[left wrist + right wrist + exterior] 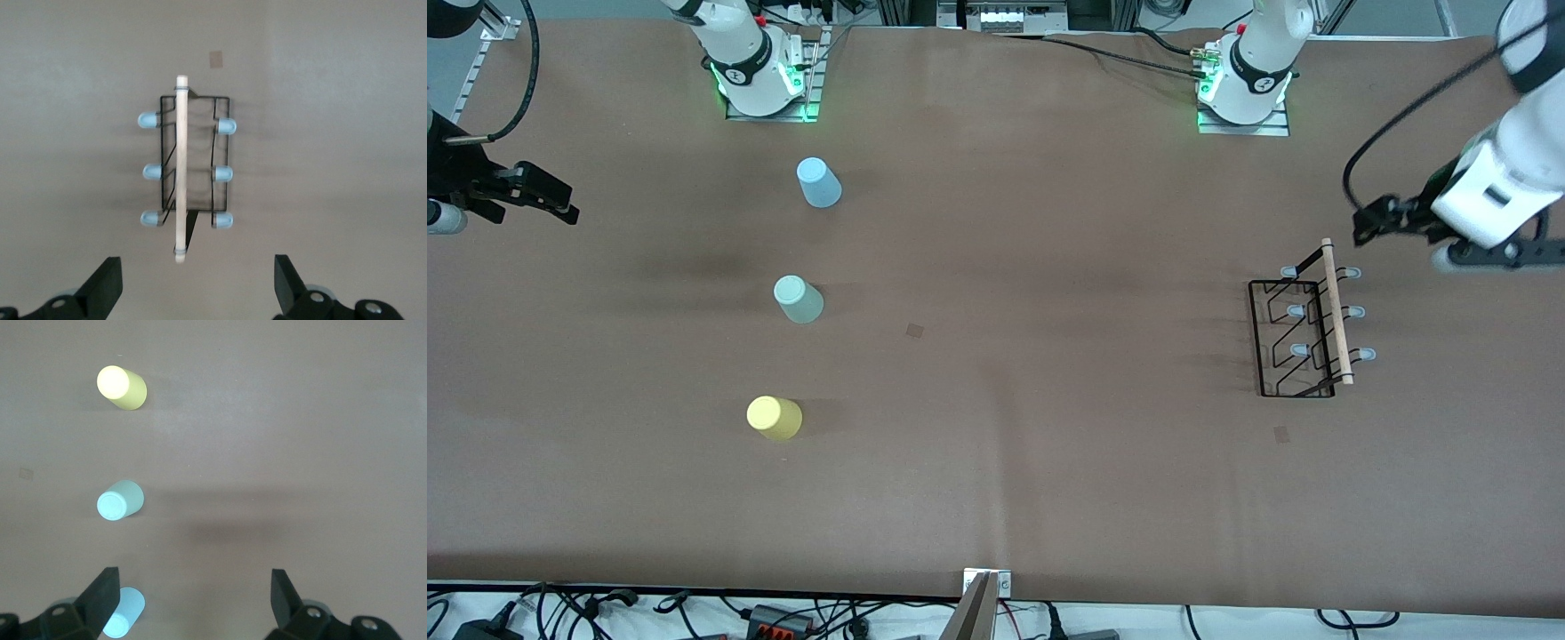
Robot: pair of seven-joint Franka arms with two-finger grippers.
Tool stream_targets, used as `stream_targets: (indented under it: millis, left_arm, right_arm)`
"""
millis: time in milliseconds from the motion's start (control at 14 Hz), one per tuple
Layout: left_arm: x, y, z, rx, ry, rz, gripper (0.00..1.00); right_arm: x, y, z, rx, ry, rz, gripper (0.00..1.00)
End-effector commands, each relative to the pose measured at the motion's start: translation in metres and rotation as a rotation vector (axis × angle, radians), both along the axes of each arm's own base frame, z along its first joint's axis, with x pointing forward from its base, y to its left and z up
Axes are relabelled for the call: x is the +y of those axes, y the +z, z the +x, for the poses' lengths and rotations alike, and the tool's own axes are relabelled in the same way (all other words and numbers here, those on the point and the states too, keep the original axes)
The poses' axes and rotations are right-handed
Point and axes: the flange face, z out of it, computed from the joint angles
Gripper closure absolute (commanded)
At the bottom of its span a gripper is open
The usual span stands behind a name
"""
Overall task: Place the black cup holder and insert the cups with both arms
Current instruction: 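Reach the left gripper down to the wooden handle of the rack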
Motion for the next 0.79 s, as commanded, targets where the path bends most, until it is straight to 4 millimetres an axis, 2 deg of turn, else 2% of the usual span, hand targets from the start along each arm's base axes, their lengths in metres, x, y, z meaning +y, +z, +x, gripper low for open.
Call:
stream_targets:
  millis: [0, 71, 214, 357, 571, 714]
  left_arm:
    - [0.003, -0.069, 0.006, -0.016, -0.010, -0.017, 0.00]
    - [0.008, -0.095, -0.002, -0.012, -0.005, -0.017, 0.00]
    - [0.019, -0.119, -0.009, -0.014, -0.007, -0.019, 0.00]
    - [0.021, -0.146, -0.016, -0.028, -0.028, -0.021, 0.00]
    - [0.021, -0.165, -0.017, -0.015, -0.029, -0.025, 0.00]
    - [0.023, -0.173, -0.015, -0.012, -0.030, -0.023, 0.09]
  right_arm:
    - [0.000, 0.003, -0.003, -0.003, 0.008, -0.015, 0.00]
    - [0.001, 0.003, -0.003, -0.003, 0.009, -0.015, 0.00]
    - [0.002, 0.003, -0.002, -0.006, 0.011, -0.015, 0.00]
    - [0.002, 0.002, -0.001, -0.009, 0.011, -0.016, 0.00]
    - [0.005, 0.000, 0.002, -0.017, 0.013, -0.016, 0.00]
    - [0.008, 0.001, 0.003, -0.020, 0.016, -0.016, 0.00]
